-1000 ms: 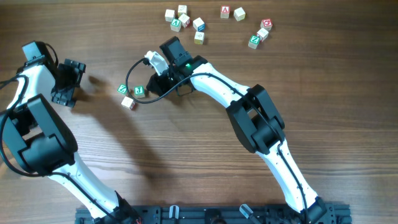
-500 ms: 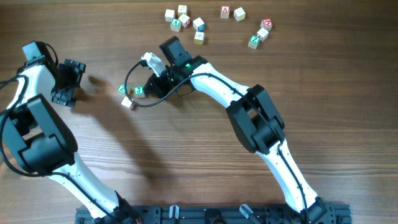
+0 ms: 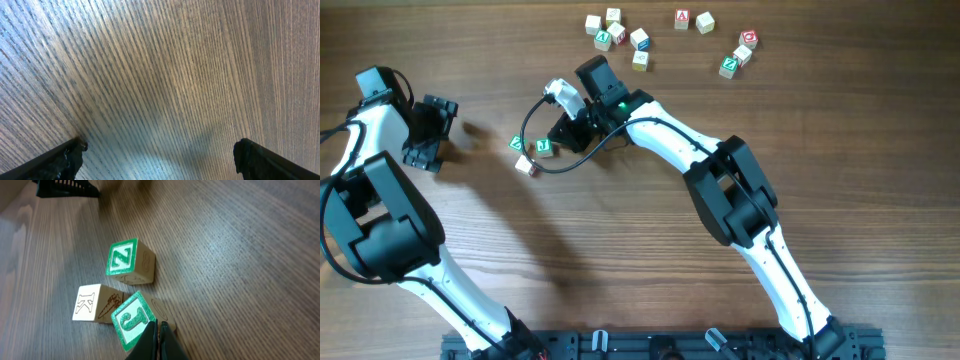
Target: Form a circle
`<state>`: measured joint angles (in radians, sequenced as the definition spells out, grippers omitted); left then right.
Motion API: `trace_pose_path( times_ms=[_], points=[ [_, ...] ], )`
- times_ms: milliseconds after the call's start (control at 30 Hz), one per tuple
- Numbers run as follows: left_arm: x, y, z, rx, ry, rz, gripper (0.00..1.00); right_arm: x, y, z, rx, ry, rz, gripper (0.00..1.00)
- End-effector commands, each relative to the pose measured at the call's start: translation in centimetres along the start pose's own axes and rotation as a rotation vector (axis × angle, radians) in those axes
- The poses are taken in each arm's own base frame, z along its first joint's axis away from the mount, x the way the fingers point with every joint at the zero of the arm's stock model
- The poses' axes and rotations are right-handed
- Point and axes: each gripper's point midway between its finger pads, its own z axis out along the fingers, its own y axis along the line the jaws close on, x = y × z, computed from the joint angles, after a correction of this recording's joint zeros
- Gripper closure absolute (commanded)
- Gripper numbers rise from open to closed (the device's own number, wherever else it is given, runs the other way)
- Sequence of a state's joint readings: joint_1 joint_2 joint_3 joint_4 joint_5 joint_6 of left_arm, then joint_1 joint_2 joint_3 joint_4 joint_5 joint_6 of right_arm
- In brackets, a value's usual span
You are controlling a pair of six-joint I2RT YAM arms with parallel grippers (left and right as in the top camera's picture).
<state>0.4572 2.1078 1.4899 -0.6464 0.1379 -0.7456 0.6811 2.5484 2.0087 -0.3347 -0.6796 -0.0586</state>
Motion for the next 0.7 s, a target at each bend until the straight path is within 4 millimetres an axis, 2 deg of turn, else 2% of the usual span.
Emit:
trace_pose_path(
  times_ms=[0, 300, 433, 567, 667],
  points=[
    [0.0, 0.5, 0.5, -0.022, -0.002, 0.004, 0.00, 1.6, 0.4, 1.2, -0.051, 0.024, -0.001, 0.96],
    [0.0, 0.5, 0.5, -0.022, -0.002, 0.004, 0.00, 1.3, 0.6, 1.2, -0.064, 0.014, -0.010, 0.96],
    [0.0, 0.5, 0.5, -0.022, -0.002, 0.004, 0.00, 1.2, -0.8, 0.8, -0.006, 0.011, -0.003, 0.96],
    [0.0, 0.5, 0.5, -0.024, 0.000, 0.003, 0.00, -0.7, -3.1, -2.7, 0.037, -0.033, 0.023, 0.96],
    [0.0, 0.5, 0.5, -0.024, 0.000, 0.003, 0.00, -2.2, -3.1, -4.8, 0.053, -0.058, 0.018, 0.96]
  ],
)
